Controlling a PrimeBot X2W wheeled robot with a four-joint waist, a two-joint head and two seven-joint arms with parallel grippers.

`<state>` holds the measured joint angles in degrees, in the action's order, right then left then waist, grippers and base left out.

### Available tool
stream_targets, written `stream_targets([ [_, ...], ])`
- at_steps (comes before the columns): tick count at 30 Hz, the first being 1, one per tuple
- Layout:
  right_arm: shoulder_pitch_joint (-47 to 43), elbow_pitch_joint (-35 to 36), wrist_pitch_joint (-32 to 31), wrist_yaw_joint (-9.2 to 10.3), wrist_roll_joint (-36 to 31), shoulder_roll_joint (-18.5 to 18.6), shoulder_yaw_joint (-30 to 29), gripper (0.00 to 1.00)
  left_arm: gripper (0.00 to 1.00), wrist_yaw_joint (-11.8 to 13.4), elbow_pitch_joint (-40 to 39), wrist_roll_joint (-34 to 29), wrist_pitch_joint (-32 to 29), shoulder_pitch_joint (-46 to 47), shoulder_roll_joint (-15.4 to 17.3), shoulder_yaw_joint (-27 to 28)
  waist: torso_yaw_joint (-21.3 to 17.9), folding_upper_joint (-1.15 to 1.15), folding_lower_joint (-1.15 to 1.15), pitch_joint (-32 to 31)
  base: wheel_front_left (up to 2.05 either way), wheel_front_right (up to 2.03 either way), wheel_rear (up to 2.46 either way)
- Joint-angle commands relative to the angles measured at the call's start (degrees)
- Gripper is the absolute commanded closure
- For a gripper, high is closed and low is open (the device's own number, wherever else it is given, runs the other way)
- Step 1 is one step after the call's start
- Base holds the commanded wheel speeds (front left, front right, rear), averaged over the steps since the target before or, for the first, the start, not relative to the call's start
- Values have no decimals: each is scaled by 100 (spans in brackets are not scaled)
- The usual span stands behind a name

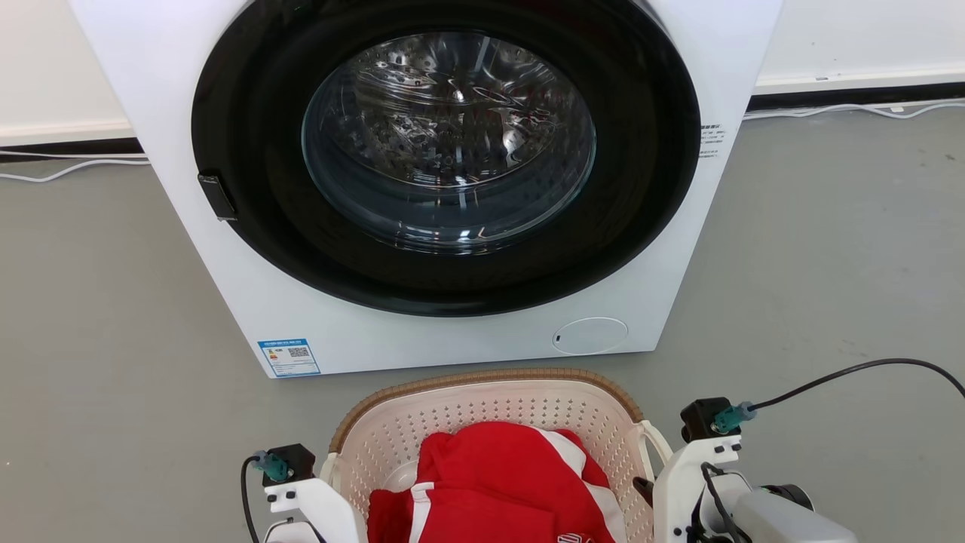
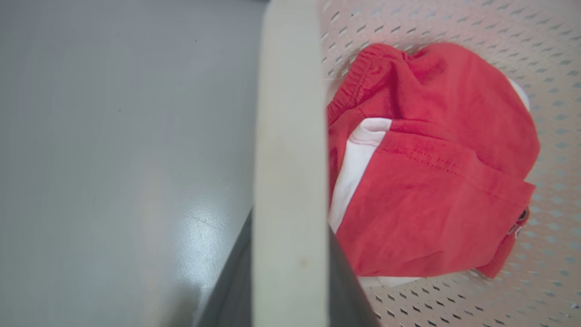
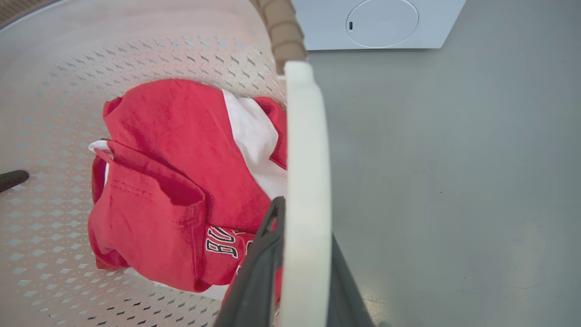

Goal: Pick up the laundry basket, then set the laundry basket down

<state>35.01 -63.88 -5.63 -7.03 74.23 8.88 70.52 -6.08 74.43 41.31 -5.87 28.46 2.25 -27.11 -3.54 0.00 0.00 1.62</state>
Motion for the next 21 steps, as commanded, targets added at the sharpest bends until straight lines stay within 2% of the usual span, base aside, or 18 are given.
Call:
stream_targets([
  [1,14,26,58,-46,23,51,37,100,100,-62,-48,-28,3,45,202,76,4,0,0,6,0,0,0],
  [21,49,17,117,-46,222,55,143,100,100,-17,-47,49,27,94,180,2,10,0,0,112,0,0,0],
])
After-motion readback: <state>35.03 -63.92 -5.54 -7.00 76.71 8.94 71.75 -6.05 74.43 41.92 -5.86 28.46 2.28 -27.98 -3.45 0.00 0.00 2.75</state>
